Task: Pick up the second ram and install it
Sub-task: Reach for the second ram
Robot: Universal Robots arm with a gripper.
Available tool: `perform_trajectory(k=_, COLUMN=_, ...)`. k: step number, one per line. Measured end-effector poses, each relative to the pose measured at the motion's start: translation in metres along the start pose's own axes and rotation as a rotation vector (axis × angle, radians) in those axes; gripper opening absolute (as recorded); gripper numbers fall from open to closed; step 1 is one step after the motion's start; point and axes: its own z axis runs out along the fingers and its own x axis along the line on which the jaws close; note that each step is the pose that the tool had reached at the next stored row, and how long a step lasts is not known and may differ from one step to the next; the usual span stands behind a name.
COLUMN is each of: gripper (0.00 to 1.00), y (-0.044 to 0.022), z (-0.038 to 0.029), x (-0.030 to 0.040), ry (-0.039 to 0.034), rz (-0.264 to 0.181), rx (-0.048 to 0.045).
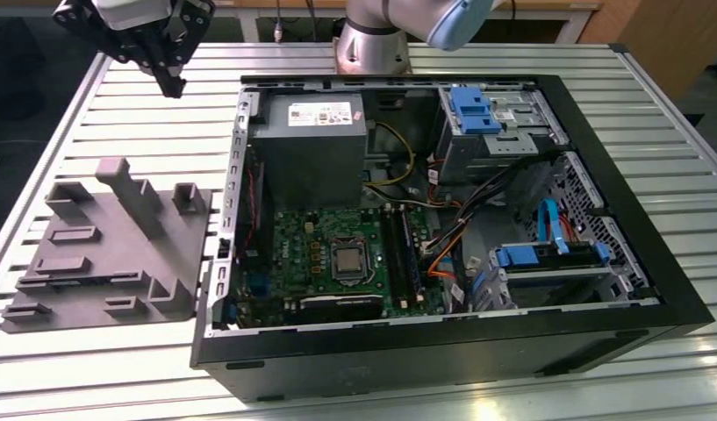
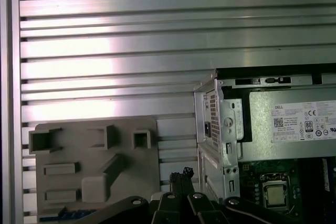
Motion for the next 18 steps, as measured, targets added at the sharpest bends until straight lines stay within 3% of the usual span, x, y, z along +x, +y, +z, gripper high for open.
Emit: perform_trajectory(k=18, gripper=0.11, y=-0.0008, z=-0.0002, x=0.0072, ry=0.0002, rz=0.0, rx=-0.0022)
